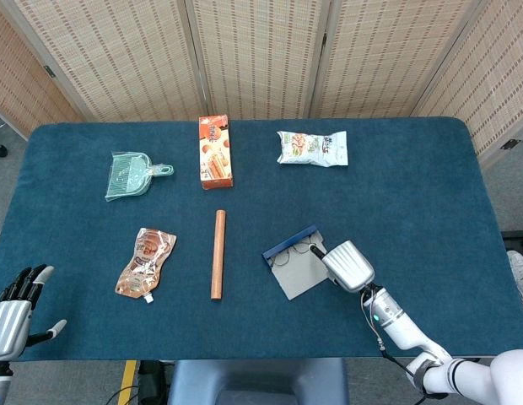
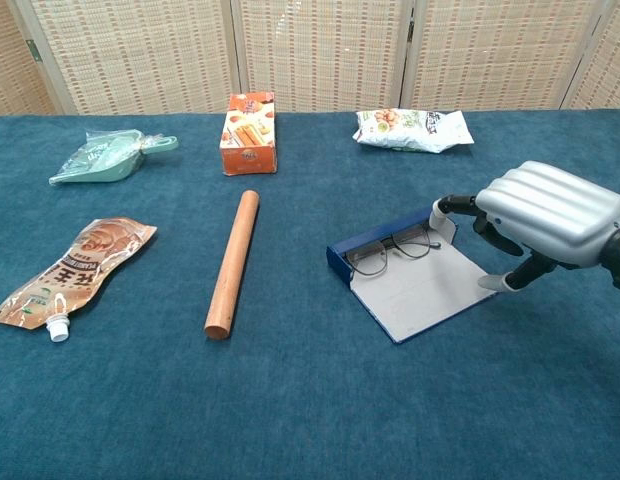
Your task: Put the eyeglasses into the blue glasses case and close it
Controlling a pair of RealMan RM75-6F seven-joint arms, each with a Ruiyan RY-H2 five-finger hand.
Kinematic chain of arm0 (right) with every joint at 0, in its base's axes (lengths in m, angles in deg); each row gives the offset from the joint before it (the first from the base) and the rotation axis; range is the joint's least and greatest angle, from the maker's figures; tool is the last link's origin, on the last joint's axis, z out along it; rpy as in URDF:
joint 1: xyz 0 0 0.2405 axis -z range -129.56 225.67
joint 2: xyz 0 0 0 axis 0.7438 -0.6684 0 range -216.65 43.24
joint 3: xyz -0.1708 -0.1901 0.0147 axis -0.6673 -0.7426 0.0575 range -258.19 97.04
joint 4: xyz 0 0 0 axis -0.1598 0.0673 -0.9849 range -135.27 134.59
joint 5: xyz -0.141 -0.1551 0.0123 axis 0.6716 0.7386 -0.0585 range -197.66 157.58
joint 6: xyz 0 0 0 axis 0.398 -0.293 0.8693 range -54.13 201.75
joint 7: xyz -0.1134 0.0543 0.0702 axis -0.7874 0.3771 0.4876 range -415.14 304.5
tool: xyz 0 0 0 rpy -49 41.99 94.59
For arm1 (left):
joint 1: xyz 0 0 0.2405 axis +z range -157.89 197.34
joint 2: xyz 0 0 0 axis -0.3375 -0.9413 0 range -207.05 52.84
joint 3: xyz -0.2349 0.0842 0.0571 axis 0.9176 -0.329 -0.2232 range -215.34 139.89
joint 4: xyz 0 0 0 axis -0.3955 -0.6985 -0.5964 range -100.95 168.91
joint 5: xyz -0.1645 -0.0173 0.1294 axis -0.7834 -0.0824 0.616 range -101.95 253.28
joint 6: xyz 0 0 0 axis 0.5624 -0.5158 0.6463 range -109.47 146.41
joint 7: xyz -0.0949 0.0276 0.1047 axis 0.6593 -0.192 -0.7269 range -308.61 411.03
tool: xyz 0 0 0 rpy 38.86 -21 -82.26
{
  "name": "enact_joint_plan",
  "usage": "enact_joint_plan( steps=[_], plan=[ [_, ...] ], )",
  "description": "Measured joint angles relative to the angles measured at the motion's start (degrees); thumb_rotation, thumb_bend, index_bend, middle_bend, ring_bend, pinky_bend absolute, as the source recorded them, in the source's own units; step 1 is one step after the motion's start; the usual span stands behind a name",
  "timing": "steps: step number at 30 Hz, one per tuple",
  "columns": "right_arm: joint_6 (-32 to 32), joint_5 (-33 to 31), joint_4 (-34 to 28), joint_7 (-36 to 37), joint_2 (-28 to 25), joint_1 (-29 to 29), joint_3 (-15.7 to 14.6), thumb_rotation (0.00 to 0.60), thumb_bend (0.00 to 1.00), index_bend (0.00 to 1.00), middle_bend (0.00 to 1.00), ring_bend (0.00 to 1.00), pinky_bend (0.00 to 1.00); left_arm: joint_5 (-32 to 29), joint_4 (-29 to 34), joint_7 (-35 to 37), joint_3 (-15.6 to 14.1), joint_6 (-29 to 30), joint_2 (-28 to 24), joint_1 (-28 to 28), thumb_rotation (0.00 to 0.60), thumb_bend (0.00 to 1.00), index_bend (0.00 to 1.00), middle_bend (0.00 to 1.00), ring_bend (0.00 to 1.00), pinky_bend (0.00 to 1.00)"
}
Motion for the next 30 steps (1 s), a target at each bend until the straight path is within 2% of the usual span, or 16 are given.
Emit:
enact_joint_plan(
  steps=[18, 30],
  plan=[
    [0.34, 1.11, 3.77, 3.01, 1.96, 2.05, -0.58, 0.600, 0.18, 0.29, 0.84, 1.00, 0.89, 0.16, -0.09, 0.03, -0.15, -0.01, 0.18, -0.04, 0.600, 0.19, 0.12, 0.12, 0.10, 0.26],
    [1.84, 0.85, 5.39, 2.83, 3.05, 1.85, 0.18, 0.600, 0.18, 0.29, 0.84, 1.00, 0.89, 0.17, -0.28, 0.27, -0.23, 0.20, 0.24, 0.11, 0.600, 0.19, 0.12, 0.12, 0.10, 0.26]
  ],
)
